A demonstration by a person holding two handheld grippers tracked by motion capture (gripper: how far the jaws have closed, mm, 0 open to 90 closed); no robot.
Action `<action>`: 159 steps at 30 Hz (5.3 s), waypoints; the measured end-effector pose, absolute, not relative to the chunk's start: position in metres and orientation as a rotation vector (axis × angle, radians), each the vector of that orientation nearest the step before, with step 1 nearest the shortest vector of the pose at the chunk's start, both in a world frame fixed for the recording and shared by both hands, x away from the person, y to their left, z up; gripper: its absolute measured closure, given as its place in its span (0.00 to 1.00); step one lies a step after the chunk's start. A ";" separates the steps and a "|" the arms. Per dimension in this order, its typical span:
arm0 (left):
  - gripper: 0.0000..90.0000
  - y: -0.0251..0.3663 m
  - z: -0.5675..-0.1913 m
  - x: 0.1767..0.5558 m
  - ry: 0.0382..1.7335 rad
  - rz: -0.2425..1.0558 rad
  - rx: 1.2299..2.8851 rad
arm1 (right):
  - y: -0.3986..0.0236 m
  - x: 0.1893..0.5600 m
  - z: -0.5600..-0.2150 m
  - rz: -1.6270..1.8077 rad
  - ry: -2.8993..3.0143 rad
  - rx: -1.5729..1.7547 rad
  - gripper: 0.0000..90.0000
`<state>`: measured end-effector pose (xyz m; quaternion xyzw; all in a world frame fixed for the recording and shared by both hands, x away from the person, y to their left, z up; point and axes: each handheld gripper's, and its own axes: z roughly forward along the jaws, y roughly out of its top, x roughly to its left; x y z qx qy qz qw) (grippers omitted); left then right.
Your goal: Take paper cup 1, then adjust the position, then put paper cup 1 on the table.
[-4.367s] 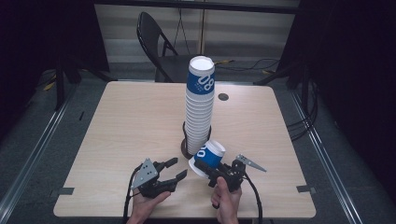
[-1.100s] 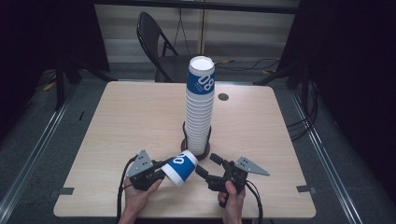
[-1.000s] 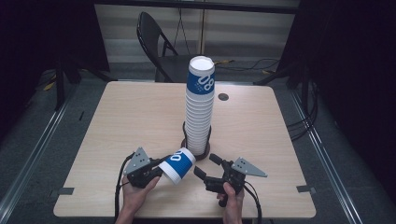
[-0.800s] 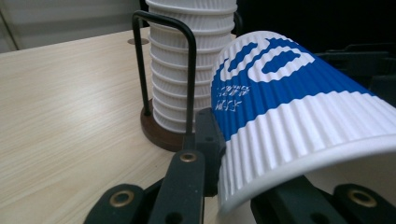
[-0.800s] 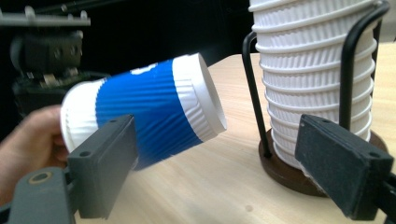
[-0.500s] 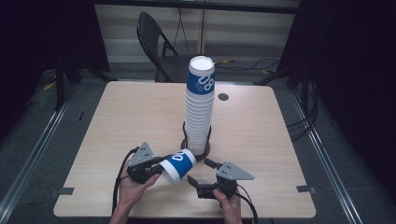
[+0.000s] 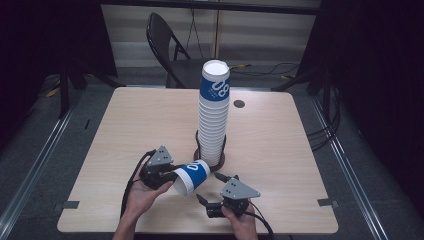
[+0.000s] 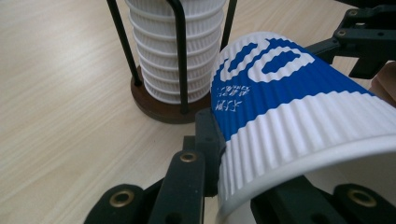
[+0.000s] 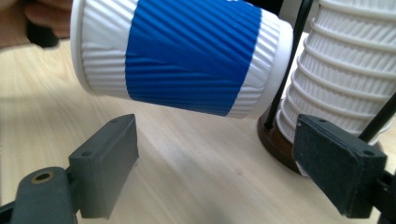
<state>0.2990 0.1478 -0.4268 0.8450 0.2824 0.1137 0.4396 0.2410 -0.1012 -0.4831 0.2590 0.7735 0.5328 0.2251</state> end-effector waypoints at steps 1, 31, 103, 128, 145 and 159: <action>0.95 0.148 -0.426 0.300 0.706 0.289 2.104 | -0.100 0.240 -0.483 1.449 2.134 0.710 0.16; 0.95 0.129 -0.425 0.304 0.735 0.122 2.220 | -0.078 0.226 -0.474 0.952 2.067 0.228 0.17; 0.43 0.142 -0.448 0.292 0.757 0.141 1.834 | -0.085 0.240 -0.468 1.292 2.095 0.429 0.22; 0.22 0.172 -0.470 0.286 0.886 0.386 1.713 | -0.152 0.270 -0.459 1.426 1.892 0.902 0.22; 0.18 0.175 -0.484 0.280 0.879 0.438 1.663 | -0.180 0.298 -0.443 1.479 1.781 1.023 0.21; 0.17 0.177 -0.491 0.271 0.873 0.502 1.630 | -0.195 0.337 -0.441 1.449 1.740 1.073 0.21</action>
